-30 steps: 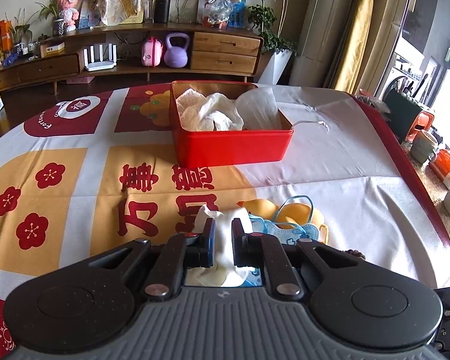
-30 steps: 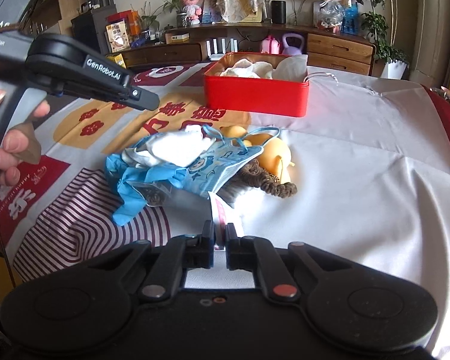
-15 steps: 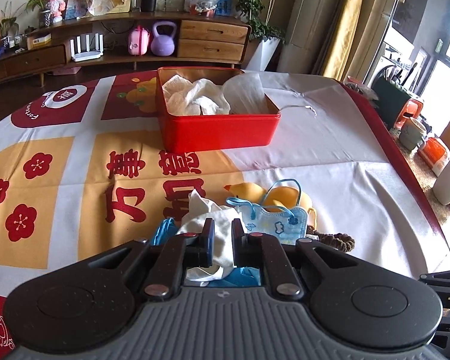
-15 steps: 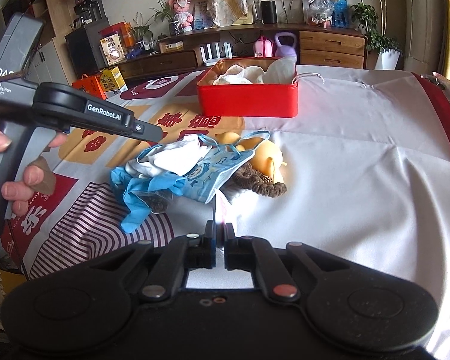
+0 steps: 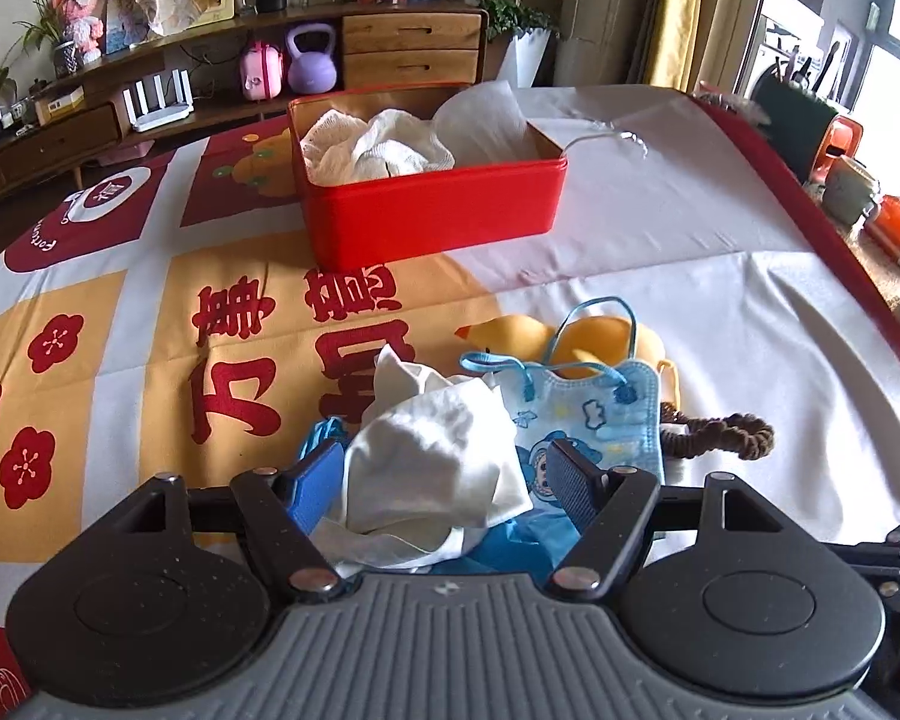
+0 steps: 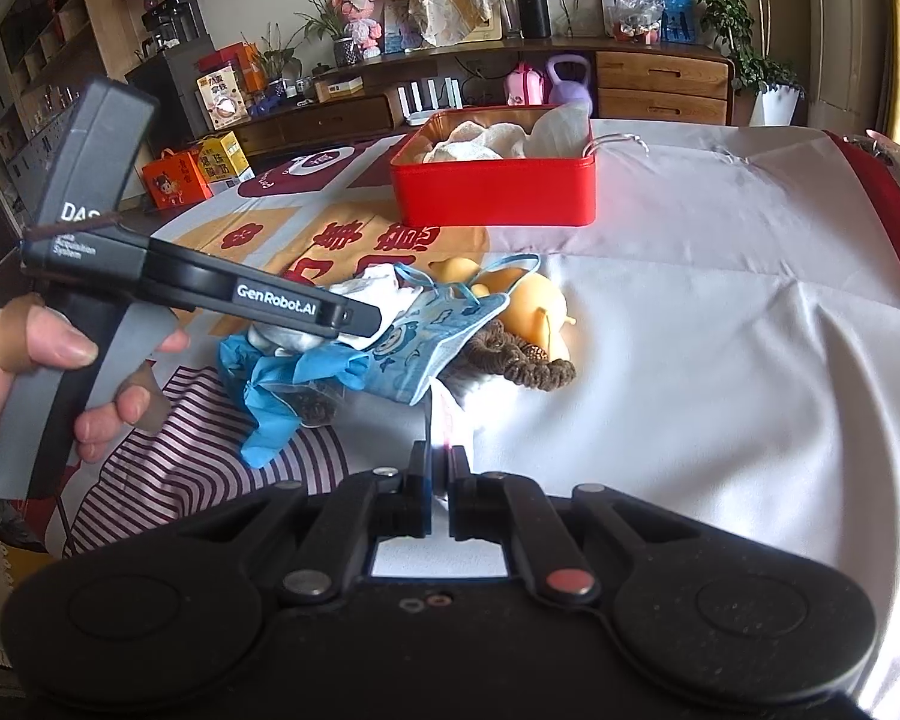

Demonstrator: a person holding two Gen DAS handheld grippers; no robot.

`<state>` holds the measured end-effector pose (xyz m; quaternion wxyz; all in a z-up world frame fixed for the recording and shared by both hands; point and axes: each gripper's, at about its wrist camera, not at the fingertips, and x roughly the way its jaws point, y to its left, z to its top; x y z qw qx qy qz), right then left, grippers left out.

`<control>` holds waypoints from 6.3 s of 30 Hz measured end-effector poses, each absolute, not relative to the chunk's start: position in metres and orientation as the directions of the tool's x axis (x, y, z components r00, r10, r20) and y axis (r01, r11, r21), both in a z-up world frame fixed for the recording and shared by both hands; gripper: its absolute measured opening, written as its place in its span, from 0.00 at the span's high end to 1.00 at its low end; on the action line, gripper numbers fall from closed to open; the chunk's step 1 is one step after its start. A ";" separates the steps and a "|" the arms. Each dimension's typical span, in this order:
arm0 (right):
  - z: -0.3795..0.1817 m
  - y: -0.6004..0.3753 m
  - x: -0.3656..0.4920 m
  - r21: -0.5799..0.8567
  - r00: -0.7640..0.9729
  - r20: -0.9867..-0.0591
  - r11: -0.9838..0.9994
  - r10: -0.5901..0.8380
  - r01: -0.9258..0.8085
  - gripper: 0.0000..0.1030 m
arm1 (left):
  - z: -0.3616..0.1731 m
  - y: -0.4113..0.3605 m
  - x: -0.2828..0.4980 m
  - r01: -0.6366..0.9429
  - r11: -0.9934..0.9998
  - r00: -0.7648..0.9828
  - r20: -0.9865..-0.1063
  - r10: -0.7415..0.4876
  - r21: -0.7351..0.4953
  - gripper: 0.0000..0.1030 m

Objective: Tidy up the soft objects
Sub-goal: 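Lift the white tissue cloth with the left tool toward the red tin, then lower the white tissue cloth into the red tin with the left tool, then open the left tool to release the tissue cloth and withdraw, then lower the left tool onto the blue glove and close on it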

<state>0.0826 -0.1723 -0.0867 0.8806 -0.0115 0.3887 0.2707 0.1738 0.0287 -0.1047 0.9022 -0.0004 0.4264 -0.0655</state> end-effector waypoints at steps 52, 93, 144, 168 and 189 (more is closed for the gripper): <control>0.009 -0.184 0.191 0.250 0.630 -0.585 0.852 0.512 -0.460 0.96 | 0.019 0.070 0.210 0.079 0.986 0.756 -0.635 -0.157 -0.150 0.92; -0.075 -0.098 0.359 0.138 0.566 -0.707 0.867 0.425 -0.479 0.96 | -0.071 0.044 0.405 0.047 0.997 0.706 -0.703 -0.082 -0.069 0.92; -0.020 -0.111 0.303 0.136 0.597 -0.683 0.876 0.421 -0.463 0.41 | -0.035 0.037 0.357 0.027 0.997 0.685 -0.725 -0.071 -0.072 0.32; 0.026 -0.135 0.184 0.173 0.656 -0.608 0.881 0.447 -0.440 0.05 | 0.025 0.050 0.209 0.054 0.994 0.745 -0.659 -0.101 -0.092 0.19; 0.014 -0.176 0.116 0.186 0.684 -0.567 0.880 0.459 -0.436 0.02 | 0.019 0.043 0.110 0.049 0.993 0.766 -0.634 -0.105 -0.104 0.09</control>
